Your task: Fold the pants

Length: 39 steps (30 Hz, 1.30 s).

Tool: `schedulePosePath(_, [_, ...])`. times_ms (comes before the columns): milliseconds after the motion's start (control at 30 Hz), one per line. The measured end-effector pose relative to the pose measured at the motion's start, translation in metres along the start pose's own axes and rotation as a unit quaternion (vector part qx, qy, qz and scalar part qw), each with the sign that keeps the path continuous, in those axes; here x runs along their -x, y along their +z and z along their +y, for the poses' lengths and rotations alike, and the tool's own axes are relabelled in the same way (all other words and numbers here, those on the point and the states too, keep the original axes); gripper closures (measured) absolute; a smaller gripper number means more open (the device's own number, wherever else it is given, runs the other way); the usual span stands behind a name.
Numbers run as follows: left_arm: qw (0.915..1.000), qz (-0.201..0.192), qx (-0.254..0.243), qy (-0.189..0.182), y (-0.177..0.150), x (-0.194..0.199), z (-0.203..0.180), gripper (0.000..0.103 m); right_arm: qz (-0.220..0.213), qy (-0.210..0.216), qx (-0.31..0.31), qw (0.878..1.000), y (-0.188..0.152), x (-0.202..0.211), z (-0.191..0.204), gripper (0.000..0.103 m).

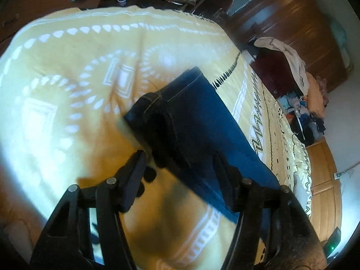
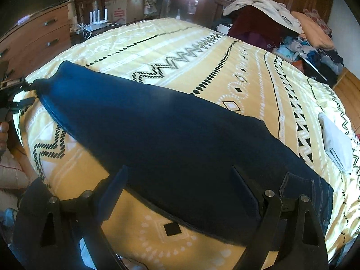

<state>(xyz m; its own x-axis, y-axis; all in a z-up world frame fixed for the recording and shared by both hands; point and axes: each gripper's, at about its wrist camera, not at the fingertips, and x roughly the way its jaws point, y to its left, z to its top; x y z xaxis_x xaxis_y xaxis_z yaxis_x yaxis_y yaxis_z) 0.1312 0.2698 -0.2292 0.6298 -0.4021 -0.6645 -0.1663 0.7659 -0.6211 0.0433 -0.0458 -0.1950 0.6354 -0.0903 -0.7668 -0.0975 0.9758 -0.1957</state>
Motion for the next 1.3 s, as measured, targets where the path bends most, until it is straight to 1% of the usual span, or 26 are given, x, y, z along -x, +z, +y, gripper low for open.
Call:
schedulePosePath(233, [0.9998,0.003,0.015,-0.011,0.008,-0.004,0.009,0.042,0.006,-0.002,0.006,1.0,0.001,-0.004,0.006,0.01])
schedulePosePath(367, [0.9998,-0.004,0.012,-0.015,0.013,-0.005,0.01,0.042,0.008,-0.003,0.005,1.0,0.002,-0.008,0.01,0.01])
schedulePosePath(467, [0.9998,-0.014,-0.001,-0.014,0.016,-0.008,0.006,0.043,0.005,0.0,0.002,1.0,0.002,-0.01,0.011,0.01])
schedulePosePath(500, [0.9997,-0.019,-0.006,-0.01,0.016,-0.009,0.005,0.054,0.005,0.002,0.002,1.0,0.003,-0.011,0.012,0.01])
schedulePosePath(533, [0.9997,-0.02,-0.009,-0.009,0.017,-0.01,0.004,0.076,0.005,0.003,0.001,1.0,0.003,-0.012,0.013,0.01])
schedulePosePath(567, [0.9998,-0.015,-0.01,-0.009,0.017,-0.015,0.005,0.087,0.004,0.004,0.002,1.0,0.004,-0.014,0.014,0.01])
schedulePosePath(600, [0.9998,-0.014,-0.012,-0.006,0.016,-0.017,0.004,0.091,0.004,0.005,0.002,1.0,0.005,-0.015,0.015,0.011])
schedulePosePath(633, [0.9995,-0.021,-0.024,0.002,0.014,-0.016,0.0,0.093,0.002,0.005,0.001,1.0,0.005,-0.015,0.015,0.012])
schedulePosePath(700, [0.9985,-0.032,-0.042,0.01,0.012,-0.011,-0.01,0.094,-0.006,0.01,-0.007,1.0,0.006,-0.012,0.011,0.013])
schedulePosePath(767, [0.9968,-0.046,-0.065,0.008,0.01,-0.001,-0.028,0.094,-0.014,0.016,-0.019,1.0,0.005,-0.009,0.004,0.02])
schedulePosePath(833, [0.9937,-0.056,-0.097,-0.001,0.01,0.005,-0.052,0.094,-0.026,0.018,-0.034,0.999,0.002,-0.001,-0.011,0.024])
schedulePosePath(867, [0.991,-0.061,-0.119,-0.009,0.01,0.01,-0.07,0.094,-0.031,0.016,-0.042,0.999,0.001,0.003,-0.018,0.024])
schedulePosePath(900, [0.9853,-0.067,-0.156,-0.021,0.006,0.016,-0.097,0.094,-0.037,0.014,-0.054,0.998,-0.001,0.008,-0.029,0.024])
schedulePosePath(933, [0.9823,-0.069,-0.172,-0.028,0.004,0.018,-0.11,0.094,-0.041,0.011,-0.067,0.997,-0.003,0.013,-0.041,0.024])
schedulePosePath(1033, [0.9661,-0.068,-0.241,-0.064,-0.011,0.021,-0.177,0.094,-0.049,-0.008,-0.119,0.992,-0.018,0.026,-0.09,0.024])
schedulePosePath(1067, [0.9586,-0.067,-0.266,-0.075,-0.02,0.021,-0.201,0.094,-0.05,-0.014,-0.131,0.99,-0.022,0.03,-0.103,0.024])
schedulePosePath(1100, [0.9492,-0.065,-0.294,-0.09,-0.031,0.019,-0.23,0.094,-0.052,-0.023,-0.148,0.987,-0.03,0.033,-0.121,0.024])
schedulePosePath(1133, [0.9426,-0.061,-0.312,-0.101,-0.04,0.017,-0.248,0.094,-0.053,-0.029,-0.161,0.985,-0.036,0.036,-0.134,0.024])
schedulePosePath(1167, [0.9318,-0.054,-0.338,-0.12,-0.057,0.011,-0.28,0.094,-0.051,-0.035,-0.179,0.982,-0.045,0.038,-0.151,0.024])
schedulePosePath(1200, [0.9253,-0.048,-0.352,-0.132,-0.068,0.007,-0.297,0.094,-0.049,-0.039,-0.196,0.979,-0.053,0.04,-0.167,0.024])
schedulePosePath(1267, [0.9105,-0.024,-0.38,-0.162,-0.103,-0.01,-0.34,0.094,-0.049,-0.05,-0.222,0.972,-0.071,0.043,-0.197,0.024])
schedulePosePath(1300, [0.9042,-0.015,-0.392,-0.17,-0.118,-0.017,-0.352,0.094,-0.049,-0.054,-0.232,0.97,-0.079,0.044,-0.209,0.024])
